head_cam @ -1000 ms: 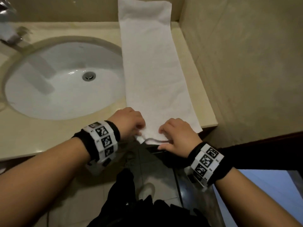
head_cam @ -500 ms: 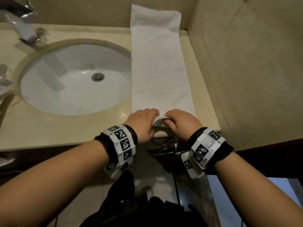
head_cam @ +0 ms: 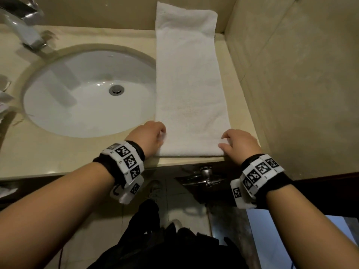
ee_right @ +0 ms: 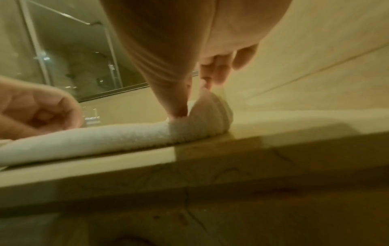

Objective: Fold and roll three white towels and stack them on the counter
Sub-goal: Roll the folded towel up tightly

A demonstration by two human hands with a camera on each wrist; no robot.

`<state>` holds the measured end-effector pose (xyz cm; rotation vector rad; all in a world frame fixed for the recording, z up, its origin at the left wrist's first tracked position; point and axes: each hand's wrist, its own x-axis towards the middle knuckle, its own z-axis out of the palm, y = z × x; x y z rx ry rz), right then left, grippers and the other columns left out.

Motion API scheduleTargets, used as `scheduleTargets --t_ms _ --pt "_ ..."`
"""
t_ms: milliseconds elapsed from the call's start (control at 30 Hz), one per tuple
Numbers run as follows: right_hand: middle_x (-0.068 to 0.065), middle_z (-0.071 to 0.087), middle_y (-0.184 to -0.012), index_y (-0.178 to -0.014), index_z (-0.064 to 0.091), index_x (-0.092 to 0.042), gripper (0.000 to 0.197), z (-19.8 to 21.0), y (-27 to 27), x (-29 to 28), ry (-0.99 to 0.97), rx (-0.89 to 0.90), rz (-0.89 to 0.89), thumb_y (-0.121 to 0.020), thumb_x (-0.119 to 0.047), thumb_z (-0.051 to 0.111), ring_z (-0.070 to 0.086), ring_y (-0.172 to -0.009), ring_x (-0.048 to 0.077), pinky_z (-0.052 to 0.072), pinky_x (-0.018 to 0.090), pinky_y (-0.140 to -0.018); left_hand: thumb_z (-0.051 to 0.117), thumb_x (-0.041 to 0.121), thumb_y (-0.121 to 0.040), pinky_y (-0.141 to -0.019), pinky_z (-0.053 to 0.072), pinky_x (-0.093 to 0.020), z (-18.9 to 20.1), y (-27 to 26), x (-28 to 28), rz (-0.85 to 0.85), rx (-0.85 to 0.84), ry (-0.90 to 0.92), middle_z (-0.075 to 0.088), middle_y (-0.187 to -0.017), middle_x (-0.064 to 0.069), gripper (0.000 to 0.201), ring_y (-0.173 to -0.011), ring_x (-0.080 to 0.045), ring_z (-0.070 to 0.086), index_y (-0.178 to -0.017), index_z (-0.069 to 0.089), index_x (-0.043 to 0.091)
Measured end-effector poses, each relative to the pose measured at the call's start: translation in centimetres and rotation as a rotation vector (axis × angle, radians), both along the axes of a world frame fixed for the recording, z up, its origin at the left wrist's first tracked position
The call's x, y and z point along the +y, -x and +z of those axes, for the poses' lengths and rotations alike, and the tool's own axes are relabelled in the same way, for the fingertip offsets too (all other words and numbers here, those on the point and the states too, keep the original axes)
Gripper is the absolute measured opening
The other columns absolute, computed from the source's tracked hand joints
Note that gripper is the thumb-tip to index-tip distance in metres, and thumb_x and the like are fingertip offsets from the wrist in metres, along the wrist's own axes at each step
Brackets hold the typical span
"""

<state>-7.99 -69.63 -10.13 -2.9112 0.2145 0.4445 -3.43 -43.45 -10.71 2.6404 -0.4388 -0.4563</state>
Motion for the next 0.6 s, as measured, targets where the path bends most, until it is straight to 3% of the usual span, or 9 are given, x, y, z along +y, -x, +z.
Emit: scheduleTargets --t_ms 67,133,233,300,367,467,533,600 --pt "0.004 0.053 -0.116 -0.113 0.054 -0.021 0.035 0.0 0.4 0.3 0.130 -0.164 0.037 -0.081 -0.034 0.061 0.046 -0.108 0.028 0.033 0.038 -0.087 0.051 0.019 -0.089 -0.083 0.038 -0.031 0.1 0.1 -0.5 -0.064 -0.115 -0.001 0.054 -0.114 -0.008 0.025 -0.101 -0.028 0.054 -0.113 0.055 0.014" --pt "0.007 0.056 -0.108 -0.106 0.058 -0.017 0.026 -0.2 0.7 0.6 0.096 -0.285 0.153 -0.081 -0.022 0.062 0.050 -0.101 0.030 0.033 0.037 -0.081 0.048 0.019 -0.090 -0.082 0.039 -0.030 0.0 0.3 -0.8 -0.202 -0.131 -0.011 0.058 -0.110 -0.007 0.023 -0.099 -0.027 0.054 -0.110 0.057 0.015" --pt "0.008 0.060 -0.098 -0.099 0.063 -0.013 0.015 -0.5 0.7 0.8 -0.087 -0.156 0.303 -0.086 -0.015 0.054 0.055 -0.094 0.029 0.038 0.034 -0.079 0.053 0.033 -0.089 -0.088 0.043 -0.032 -0.2 0.9 -0.6 -0.363 -0.097 -0.070 0.057 -0.113 -0.002 0.028 -0.104 -0.023 0.053 -0.114 0.057 0.022" --pt "0.002 0.060 -0.102 -0.105 0.061 -0.018 0.023 -0.4 0.9 0.4 -0.160 -0.094 0.283 -0.084 -0.027 0.059 0.054 -0.098 0.023 0.038 0.033 -0.085 0.058 0.042 -0.083 -0.090 0.042 -0.032 -0.4 1.2 -0.1 -0.419 -0.107 -0.150 0.051 -0.120 0.000 0.043 -0.107 -0.022 0.049 -0.122 0.050 0.025" --pt "-0.002 0.057 -0.111 -0.114 0.058 -0.025 0.039 -0.5 1.2 0.0 -0.121 -0.072 0.309 -0.078 -0.038 0.066 0.050 -0.105 0.019 0.033 0.035 -0.090 0.058 0.032 -0.084 -0.089 0.042 -0.032 -0.5 1.3 0.1 -0.450 -0.171 -0.188 0.049 -0.124 -0.002 0.045 -0.107 -0.023 0.048 -0.127 0.047 0.026" --pt "-0.001 0.061 -0.110 -0.114 0.061 -0.026 0.039 -0.5 1.0 -0.3 -0.065 -0.136 0.372 -0.075 -0.027 0.068 0.054 -0.104 0.022 0.031 0.035 -0.090 0.052 0.024 -0.084 -0.088 0.043 -0.035 -0.2 0.8 0.2 -0.428 -0.191 -0.128 0.054 -0.121 -0.002 0.040 -0.105 -0.025 0.051 -0.125 0.050 0.023" --pt "-0.001 0.066 -0.104 -0.109 0.064 -0.024 0.031 -0.3 0.3 -0.6 -0.064 -0.172 0.379 -0.078 -0.021 0.063 0.059 -0.098 0.023 0.034 0.033 -0.086 0.049 0.020 -0.085 -0.087 0.044 -0.035 0.1 0.2 0.2 -0.318 -0.099 -0.058 0.059 -0.116 -0.004 0.038 -0.102 -0.026 0.054 -0.123 0.051 0.021" --pt "0.002 0.069 -0.099 -0.105 0.065 -0.023 0.023 -0.1 -0.7 -1.0 -0.151 -0.156 0.273 -0.083 -0.025 0.059 0.062 -0.092 0.026 0.038 0.029 -0.078 0.048 0.019 -0.087 -0.080 0.044 -0.031 0.1 -0.8 0.4 -0.179 0.007 0.006 0.061 -0.107 -0.007 0.035 -0.095 -0.026 0.057 -0.121 0.049 0.019"
